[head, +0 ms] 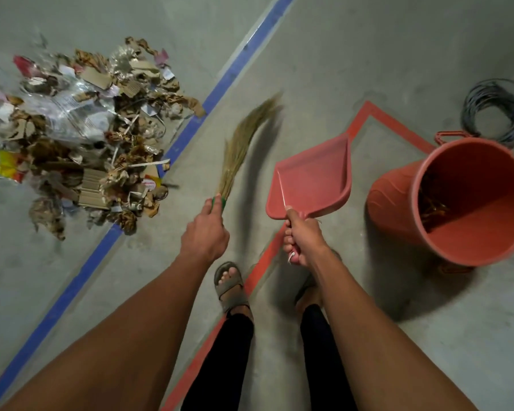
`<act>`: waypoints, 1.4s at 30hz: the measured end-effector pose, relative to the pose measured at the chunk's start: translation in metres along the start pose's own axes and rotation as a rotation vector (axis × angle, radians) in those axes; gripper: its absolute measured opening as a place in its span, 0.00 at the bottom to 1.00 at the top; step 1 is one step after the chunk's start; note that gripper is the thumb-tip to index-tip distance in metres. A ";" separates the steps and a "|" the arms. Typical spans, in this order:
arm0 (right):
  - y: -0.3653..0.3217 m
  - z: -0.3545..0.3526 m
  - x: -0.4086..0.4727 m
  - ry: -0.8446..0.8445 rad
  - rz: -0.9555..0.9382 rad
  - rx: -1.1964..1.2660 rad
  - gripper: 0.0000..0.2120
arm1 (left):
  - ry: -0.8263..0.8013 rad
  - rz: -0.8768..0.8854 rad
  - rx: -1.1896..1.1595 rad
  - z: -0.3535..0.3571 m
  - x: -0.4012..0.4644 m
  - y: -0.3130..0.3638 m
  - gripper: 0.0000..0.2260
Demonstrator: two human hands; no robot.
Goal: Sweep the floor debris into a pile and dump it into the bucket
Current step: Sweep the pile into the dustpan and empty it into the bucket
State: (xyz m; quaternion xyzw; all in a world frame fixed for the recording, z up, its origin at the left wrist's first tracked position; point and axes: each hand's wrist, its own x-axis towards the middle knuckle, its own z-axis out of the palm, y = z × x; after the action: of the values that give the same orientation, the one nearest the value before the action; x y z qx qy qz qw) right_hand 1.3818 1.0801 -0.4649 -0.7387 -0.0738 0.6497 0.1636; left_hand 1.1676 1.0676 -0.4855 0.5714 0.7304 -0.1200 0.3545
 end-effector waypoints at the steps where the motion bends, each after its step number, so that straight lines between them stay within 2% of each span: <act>1: -0.001 0.002 0.002 -0.007 -0.016 0.005 0.18 | -0.027 0.007 0.004 0.002 0.007 0.002 0.31; 5: 0.002 0.011 0.009 -0.047 -0.061 0.035 0.17 | -0.102 -0.065 -0.027 0.004 0.040 -0.011 0.28; 8: 0.008 0.020 0.014 -0.080 -0.058 0.050 0.17 | -0.054 -0.192 -0.118 -0.005 0.061 -0.036 0.27; 11: 0.010 0.037 0.014 -0.117 -0.043 0.071 0.18 | 0.050 -0.227 -0.111 -0.019 0.069 -0.064 0.29; 16: -0.001 0.071 0.002 -0.165 -0.033 0.083 0.19 | 0.183 -0.133 -0.182 -0.033 0.046 -0.081 0.28; 21: -0.034 0.105 0.003 -0.184 -0.048 0.138 0.18 | 0.196 -0.039 -0.240 -0.035 0.051 -0.068 0.25; 29: -0.091 0.128 0.052 -0.245 -0.065 0.236 0.19 | 0.193 -0.033 -0.340 -0.038 0.134 -0.026 0.25; 34: -0.124 0.136 0.104 -0.366 -0.014 0.260 0.20 | 0.134 -0.028 -0.351 -0.028 0.208 -0.017 0.26; 38: -0.145 0.148 0.139 -0.473 0.018 0.240 0.21 | 0.072 -0.188 -0.309 -0.019 0.256 -0.033 0.27; 42: -0.158 0.161 0.155 -0.496 0.059 0.218 0.21 | 0.118 -0.396 -0.343 -0.030 0.265 -0.056 0.29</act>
State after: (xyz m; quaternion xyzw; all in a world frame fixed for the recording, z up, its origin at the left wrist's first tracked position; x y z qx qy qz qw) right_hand 1.2626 1.3011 -0.5731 -0.5367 -0.0198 0.8194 0.2003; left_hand 1.0794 1.2665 -0.6502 0.3552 0.8569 -0.0281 0.3726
